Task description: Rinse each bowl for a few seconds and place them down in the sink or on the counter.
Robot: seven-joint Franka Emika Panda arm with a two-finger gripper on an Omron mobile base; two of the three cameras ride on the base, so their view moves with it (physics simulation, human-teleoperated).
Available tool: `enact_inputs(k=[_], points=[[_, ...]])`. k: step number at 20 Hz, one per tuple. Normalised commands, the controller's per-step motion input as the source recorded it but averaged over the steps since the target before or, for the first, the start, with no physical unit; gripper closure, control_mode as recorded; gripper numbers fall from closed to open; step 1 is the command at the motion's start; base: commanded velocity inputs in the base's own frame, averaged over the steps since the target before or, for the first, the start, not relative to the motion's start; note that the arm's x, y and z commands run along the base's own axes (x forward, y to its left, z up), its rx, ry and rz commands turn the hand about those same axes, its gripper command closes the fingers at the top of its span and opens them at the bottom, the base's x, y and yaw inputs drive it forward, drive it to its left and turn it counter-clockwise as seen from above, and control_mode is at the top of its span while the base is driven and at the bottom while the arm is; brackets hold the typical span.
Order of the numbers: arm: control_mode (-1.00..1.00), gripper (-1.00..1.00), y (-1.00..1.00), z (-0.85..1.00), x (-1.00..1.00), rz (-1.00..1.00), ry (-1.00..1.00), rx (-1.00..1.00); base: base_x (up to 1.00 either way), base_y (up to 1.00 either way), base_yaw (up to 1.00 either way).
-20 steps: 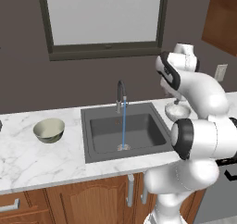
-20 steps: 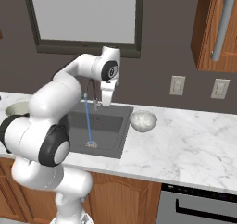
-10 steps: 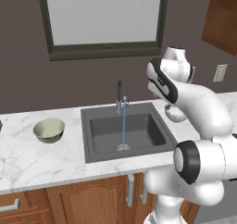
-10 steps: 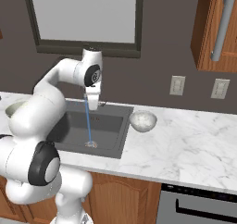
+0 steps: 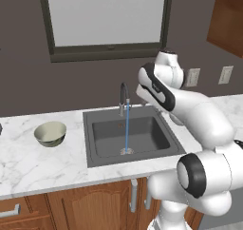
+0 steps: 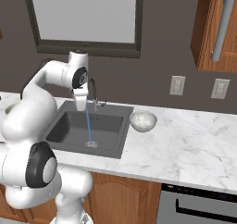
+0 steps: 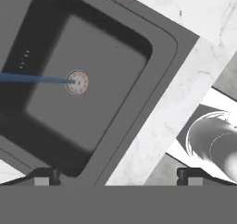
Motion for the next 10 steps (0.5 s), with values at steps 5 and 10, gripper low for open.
enact_inputs(k=[5,10], points=[[-1.0,-1.0,0.53,0.0,0.0,0.15,0.0,0.04,0.0,0.0,0.0],[-1.0,-1.0,0.56,0.0,0.0,0.15,0.0,0.02,0.0,0.0,0.0]])
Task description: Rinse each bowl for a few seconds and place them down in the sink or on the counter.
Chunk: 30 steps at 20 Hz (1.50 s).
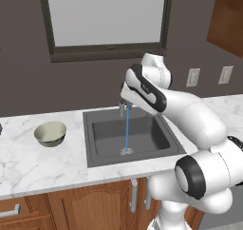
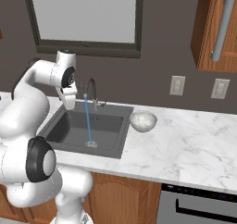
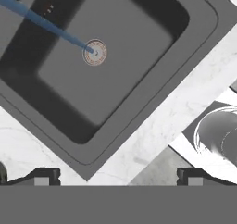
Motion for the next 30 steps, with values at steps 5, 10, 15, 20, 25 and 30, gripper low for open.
enact_inputs(k=[5,10,15,20,25,30], points=[[-1.0,-1.0,0.59,-0.02,0.0,0.14,0.0,0.0,0.0,0.0,0.0],[-1.0,-1.0,0.59,-0.09,0.0,0.12,0.0,0.0,0.0,0.0,0.0],[-1.0,-1.0,0.58,-0.1,0.0,0.12,0.0,0.0,0.0,0.0,0.0],[-1.0,-1.0,0.56,-0.1,0.0,0.12,0.0,0.0,0.0,0.0,0.0],[-1.0,-1.0,0.53,-0.08,0.03,0.13,-0.01,0.0,0.0,0.0,0.0],[-1.0,-1.0,0.48,-0.07,0.06,0.15,0.0,0.0,0.0,0.0,0.0]])
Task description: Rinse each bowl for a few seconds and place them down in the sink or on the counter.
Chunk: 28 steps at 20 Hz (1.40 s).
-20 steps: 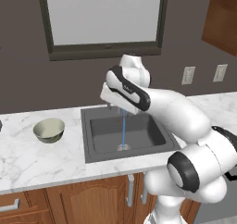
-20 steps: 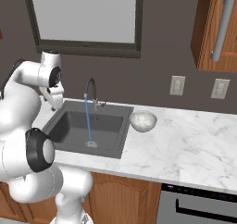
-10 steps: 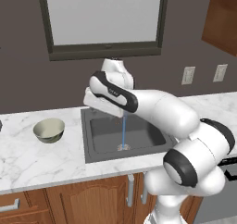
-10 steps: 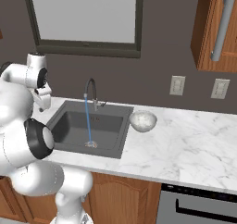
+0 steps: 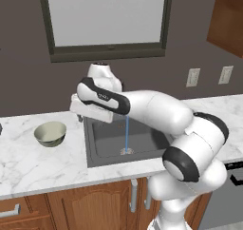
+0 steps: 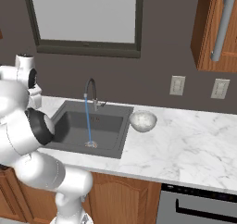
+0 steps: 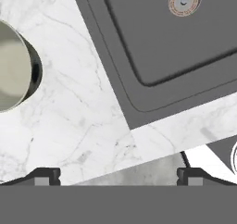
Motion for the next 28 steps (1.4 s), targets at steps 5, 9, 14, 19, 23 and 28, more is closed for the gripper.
enact_inputs(k=[5,9,14,19,23,28], points=[[-1.0,-1.0,0.36,-0.14,0.09,0.14,0.0,0.0,0.0,0.0,0.0],[-1.0,-1.0,0.23,-0.23,0.11,0.12,-0.01,0.0,0.0,0.0,0.0],[-1.0,-1.0,0.21,-0.23,0.1,0.07,-0.06,0.0,0.0,0.0,0.0],[-1.0,-1.0,0.16,-0.27,0.18,0.05,-0.04,0.02,0.0,0.0,0.0],[-1.0,-1.0,0.12,-0.21,0.18,0.02,-0.05,0.01,0.0,0.0,0.0],[-1.0,-1.0,0.09,-0.14,0.14,0.0,-0.08,0.0,0.0,0.0,0.0]])
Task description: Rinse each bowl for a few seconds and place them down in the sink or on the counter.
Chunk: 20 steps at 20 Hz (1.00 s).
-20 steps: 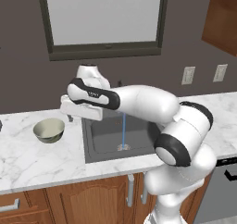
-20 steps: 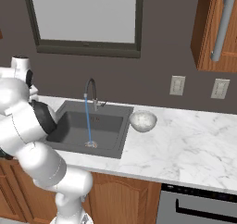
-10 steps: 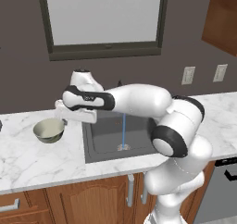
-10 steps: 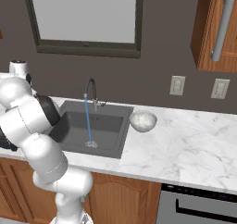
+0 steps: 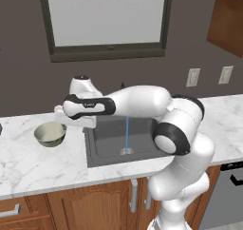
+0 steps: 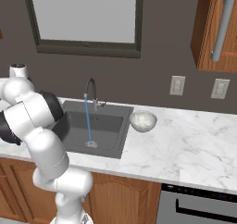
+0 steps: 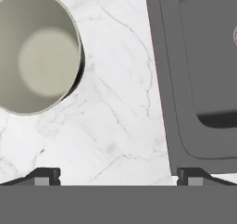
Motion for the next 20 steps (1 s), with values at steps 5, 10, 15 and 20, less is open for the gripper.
enact_inputs(k=[5,10,15,20], points=[[-1.0,-1.0,0.14,-0.08,0.11,0.0,-0.07,0.0,0.0,0.0,0.0],[-1.0,-1.0,0.16,-0.07,0.12,0.0,-0.02,0.0,0.0,0.0,0.0],[-1.0,-1.0,0.16,-0.1,0.17,0.0,-0.01,0.0,0.0,0.0,0.0],[-1.0,-1.0,0.12,-0.11,0.18,0.0,0.0,0.0,0.0,0.0,0.0]])
